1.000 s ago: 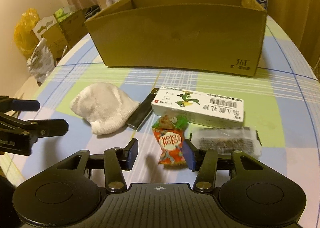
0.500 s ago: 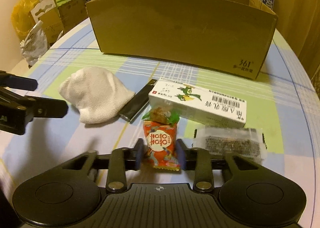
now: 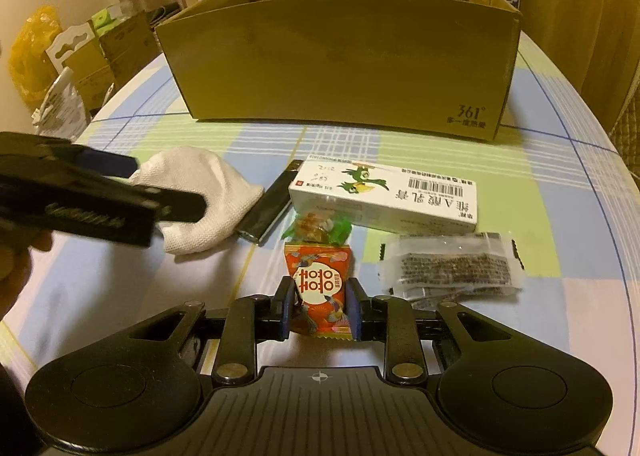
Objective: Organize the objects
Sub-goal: 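Lower the right tool onto the orange candy packet and close it, then grasp the white towel with the left tool while the right tool holds the candy packet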
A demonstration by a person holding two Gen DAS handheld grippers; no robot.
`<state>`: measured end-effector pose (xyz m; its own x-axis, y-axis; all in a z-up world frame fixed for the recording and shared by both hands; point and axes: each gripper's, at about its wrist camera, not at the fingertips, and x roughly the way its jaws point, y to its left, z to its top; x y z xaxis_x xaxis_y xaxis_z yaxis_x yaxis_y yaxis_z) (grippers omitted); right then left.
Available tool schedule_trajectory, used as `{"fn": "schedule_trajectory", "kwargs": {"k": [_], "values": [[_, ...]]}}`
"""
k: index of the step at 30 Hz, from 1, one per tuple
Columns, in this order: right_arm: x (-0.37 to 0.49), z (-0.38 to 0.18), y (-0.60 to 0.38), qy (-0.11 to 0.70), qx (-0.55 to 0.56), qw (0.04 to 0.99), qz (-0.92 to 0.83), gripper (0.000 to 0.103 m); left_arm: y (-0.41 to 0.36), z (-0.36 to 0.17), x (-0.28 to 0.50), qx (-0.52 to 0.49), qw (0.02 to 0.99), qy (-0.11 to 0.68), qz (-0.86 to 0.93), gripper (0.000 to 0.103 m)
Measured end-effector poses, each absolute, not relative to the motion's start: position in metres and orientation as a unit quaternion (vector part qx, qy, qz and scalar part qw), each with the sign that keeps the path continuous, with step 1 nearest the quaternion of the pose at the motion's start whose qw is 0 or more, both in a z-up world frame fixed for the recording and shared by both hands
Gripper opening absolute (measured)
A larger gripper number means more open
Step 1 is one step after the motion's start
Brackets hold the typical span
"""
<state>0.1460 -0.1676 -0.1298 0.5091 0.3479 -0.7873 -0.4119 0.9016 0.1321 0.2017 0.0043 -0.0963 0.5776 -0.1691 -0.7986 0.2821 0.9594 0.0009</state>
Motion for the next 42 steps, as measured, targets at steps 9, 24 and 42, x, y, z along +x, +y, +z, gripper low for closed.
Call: {"fn": "schedule_trajectory", "kwargs": {"k": [9, 24, 42], "values": [[0.137, -0.12, -0.177, 0.444, -0.015, 0.871, 0.211, 0.024, 0.0, -0.096, 0.187, 0.06, 0.873, 0.469, -0.12, 0.037], [0.122, -0.133, -0.175, 0.451, -0.043, 0.864, 0.22, 0.026, -0.01, -0.099, 0.145, 0.074, 0.868, 0.474, -0.129, 0.042], [0.106, -0.105, -0.178, 0.417, -0.053, 0.883, 0.211, 0.023, -0.003, -0.075, 0.129, 0.042, 0.88, 0.459, -0.111, 0.034]]}}
